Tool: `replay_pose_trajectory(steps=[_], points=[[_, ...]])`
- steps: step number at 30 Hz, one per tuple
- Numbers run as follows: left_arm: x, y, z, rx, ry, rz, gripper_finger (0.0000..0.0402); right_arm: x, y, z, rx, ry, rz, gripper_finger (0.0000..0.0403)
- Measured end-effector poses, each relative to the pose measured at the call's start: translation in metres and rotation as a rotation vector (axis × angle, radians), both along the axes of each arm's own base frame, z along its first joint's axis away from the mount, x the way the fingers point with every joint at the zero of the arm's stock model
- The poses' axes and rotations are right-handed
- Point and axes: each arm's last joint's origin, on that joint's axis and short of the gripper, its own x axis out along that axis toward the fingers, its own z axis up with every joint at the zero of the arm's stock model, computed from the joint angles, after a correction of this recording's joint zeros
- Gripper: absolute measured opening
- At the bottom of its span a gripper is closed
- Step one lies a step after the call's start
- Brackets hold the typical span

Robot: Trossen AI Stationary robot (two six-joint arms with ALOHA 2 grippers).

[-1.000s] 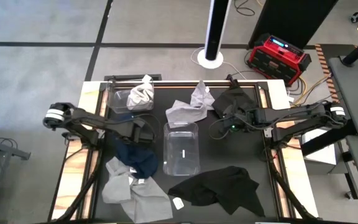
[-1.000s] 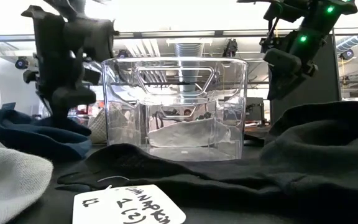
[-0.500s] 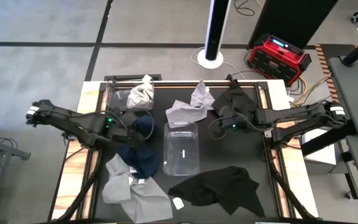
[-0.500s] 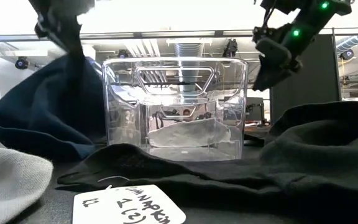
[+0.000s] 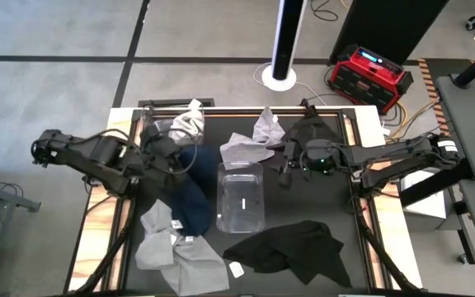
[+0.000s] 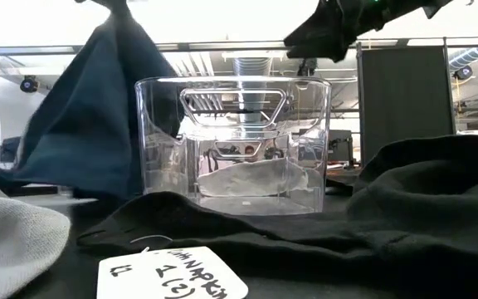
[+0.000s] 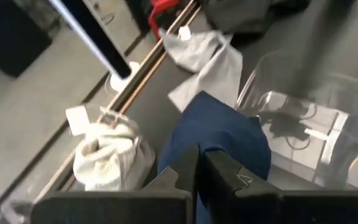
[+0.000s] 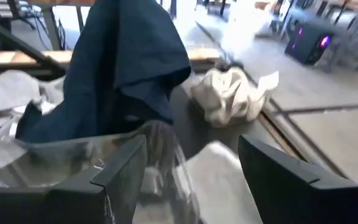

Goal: Sort towels by color in basket
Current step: Put the blue towel into the bottom transparent bin

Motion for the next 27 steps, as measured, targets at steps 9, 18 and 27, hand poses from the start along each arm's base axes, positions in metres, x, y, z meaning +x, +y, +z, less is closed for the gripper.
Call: replay_pose_trajectory(steps=[9,18,27], points=[[-0.009,-0.009,0.043,0.060,-0.114,-0.115,0.0000,0.003,0.000,0.013,-0.005,-0.139,0.009,0.0281],[-0.008,-0.015,0.067,0.146,-0.240,-0.092,0.0000,0.018,0.012,0.008,-0.088,-0.185,0.179,0.0301],[0.004,-0.021,0.068,0.170,-0.267,-0.116,0.0000,0.048,0.026,-0.005,-0.354,-0.268,0.123,0.0287]])
